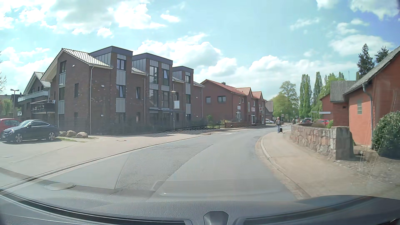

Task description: Follow the waypoints while adhering to traffic rules and regulations

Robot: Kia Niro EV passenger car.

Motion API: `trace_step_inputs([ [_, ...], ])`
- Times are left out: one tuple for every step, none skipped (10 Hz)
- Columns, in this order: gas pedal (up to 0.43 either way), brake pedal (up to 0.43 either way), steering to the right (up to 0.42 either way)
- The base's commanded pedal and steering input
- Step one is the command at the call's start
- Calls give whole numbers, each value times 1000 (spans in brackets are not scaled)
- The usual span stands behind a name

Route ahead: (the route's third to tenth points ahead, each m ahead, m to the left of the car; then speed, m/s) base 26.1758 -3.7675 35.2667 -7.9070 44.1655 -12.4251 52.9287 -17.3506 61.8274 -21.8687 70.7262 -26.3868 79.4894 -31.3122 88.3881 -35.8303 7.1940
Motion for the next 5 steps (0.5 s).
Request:
trace_step_inputs([
  [39, 0, 36],
  [20, 0, 39],
  [0, 0, 40],
  [0, 0, 40],
  [0, 0, 40],
])
